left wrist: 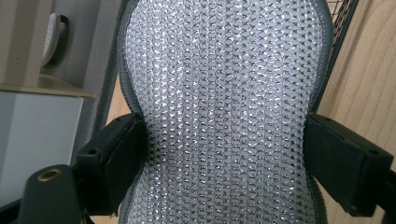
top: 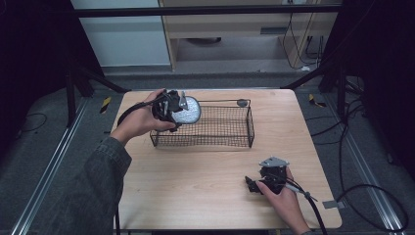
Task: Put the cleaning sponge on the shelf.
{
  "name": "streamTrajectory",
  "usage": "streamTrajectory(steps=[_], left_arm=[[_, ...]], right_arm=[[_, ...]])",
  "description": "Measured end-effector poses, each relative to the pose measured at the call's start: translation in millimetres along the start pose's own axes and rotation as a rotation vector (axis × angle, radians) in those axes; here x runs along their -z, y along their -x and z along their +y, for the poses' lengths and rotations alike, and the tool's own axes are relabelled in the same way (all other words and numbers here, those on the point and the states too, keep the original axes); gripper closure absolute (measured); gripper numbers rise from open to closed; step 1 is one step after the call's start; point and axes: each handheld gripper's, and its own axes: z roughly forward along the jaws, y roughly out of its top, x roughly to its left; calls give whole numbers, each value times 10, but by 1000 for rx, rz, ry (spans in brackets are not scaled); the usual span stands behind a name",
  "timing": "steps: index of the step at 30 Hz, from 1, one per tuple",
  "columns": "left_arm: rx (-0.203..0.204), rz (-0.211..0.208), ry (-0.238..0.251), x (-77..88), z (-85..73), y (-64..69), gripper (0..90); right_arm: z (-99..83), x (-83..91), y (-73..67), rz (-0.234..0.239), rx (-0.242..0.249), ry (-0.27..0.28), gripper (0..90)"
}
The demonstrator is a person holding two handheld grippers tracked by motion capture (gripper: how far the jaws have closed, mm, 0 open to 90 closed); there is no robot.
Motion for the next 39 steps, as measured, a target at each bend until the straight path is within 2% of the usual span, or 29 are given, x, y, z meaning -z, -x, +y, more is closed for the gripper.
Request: streamTrajectory(steps=[10, 21, 34, 39], left_arm=[[-32, -4, 7, -107, 14, 13, 142], [-29, -7, 2, -199, -3, 1, 140], [-44, -12, -7, -285, -9, 1, 140], [-34, -18, -10, -342, -20, -15, 139]], right_arm=[[0, 0, 0, 0, 1, 0, 4], [0, 0, 0, 0, 1, 0, 4], [0, 0, 0, -1, 0, 0, 4], [0, 0, 0, -1, 1, 0, 4]])
